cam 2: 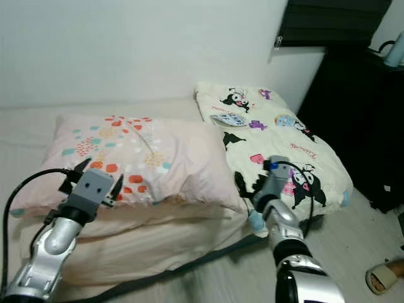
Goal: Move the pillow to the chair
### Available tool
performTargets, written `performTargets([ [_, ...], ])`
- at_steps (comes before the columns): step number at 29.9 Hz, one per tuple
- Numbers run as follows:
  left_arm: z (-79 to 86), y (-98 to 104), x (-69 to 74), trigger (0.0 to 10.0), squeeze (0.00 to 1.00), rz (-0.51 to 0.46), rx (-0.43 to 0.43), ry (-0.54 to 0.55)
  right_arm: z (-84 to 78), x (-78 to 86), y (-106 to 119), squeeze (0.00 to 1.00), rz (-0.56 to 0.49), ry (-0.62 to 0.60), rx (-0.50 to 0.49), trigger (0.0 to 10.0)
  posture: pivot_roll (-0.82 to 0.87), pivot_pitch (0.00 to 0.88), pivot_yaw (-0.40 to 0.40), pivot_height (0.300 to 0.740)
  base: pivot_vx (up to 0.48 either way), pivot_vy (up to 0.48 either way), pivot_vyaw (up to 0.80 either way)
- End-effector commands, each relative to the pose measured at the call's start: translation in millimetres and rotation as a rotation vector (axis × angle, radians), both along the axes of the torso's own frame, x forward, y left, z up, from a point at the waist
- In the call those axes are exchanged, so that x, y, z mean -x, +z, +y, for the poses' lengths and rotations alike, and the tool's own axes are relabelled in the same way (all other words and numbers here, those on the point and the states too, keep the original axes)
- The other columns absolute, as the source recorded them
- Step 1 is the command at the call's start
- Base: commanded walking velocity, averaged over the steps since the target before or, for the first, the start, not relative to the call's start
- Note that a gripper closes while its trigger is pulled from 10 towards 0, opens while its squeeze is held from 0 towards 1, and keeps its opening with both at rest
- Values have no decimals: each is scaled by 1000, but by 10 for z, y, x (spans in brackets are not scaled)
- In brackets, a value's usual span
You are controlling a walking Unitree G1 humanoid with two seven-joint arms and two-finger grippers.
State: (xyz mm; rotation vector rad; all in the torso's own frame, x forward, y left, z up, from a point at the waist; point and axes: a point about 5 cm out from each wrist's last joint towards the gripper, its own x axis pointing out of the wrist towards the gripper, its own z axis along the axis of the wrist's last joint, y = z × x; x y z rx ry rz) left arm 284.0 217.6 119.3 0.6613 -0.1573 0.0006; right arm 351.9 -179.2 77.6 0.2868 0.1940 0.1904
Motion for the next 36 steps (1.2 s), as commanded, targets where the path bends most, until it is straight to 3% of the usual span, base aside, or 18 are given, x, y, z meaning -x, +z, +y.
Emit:
performTargets([
  [1, -15, -33, 22, 10000, 0, 19, -30, 3, -27, -32, 59, 0, -12, -18, -12, 10000, -4, 0, -120, 735, 0, -480, 0],
  [18, -5, -51, 46, 10000, 0, 50, -65, 22, -165, -105, 202, 0, -44, -52, 6, 10000, -2, 0, -115, 735, 0, -439, 0],
  [25, 35, -68, 38, 10000, 0, 62, -61, 44, -45, -83, 185, 0, -66, 34, 6, 10000, 0, 0, -112, 735, 0, 0, 0],
  [32, 109, -93, 47, 10000, 0, 73, -63, 73, 27, -67, 163, 0, -67, 95, 37, 10000, 1, 0, -114, 735, 0, 0, 756],
  [36, 116, -139, 70, 10000, 0, 83, -163, 61, -11, -73, 146, 0, -42, 54, 39, 10000, -1, 0, -117, 735, 0, 0, 586],
])
